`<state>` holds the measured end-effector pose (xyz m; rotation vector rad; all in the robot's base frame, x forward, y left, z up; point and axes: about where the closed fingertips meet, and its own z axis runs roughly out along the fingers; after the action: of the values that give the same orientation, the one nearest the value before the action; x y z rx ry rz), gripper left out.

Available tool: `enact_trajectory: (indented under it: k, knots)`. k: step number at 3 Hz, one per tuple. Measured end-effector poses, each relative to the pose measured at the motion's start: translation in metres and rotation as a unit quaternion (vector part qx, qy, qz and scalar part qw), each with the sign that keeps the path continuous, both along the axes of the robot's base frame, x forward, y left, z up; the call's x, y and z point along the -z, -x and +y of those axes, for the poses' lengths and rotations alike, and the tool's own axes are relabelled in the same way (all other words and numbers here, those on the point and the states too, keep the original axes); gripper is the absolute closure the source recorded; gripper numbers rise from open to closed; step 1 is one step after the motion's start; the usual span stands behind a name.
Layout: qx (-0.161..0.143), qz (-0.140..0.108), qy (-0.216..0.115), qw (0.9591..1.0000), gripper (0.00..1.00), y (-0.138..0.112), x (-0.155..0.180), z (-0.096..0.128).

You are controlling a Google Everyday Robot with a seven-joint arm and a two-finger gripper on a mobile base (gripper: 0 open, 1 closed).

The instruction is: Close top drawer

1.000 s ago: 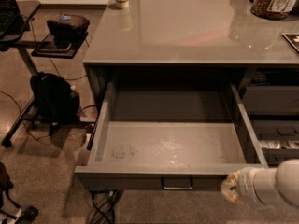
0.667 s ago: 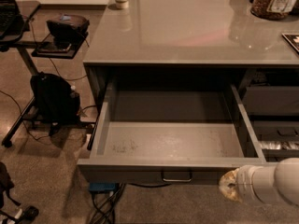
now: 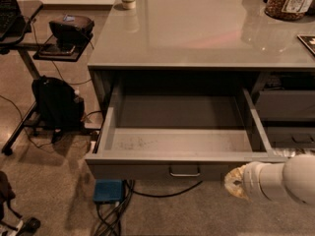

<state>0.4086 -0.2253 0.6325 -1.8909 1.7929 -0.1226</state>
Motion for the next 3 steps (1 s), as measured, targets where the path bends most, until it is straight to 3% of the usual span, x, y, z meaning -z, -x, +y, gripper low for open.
enact_trajectory:
  k: [1, 2, 3]
  knots:
    - [-0.003, -0.049, 0.0, 0.9988, 1.0, -0.061, -0.024, 0.003]
    - [-0.003, -0.049, 0.0, 0.9988, 1.0, -0.061, -0.024, 0.003]
    - [0.006, -0.064, 0.015, 0.9979, 1.0, -0.081, -0.024, -0.009]
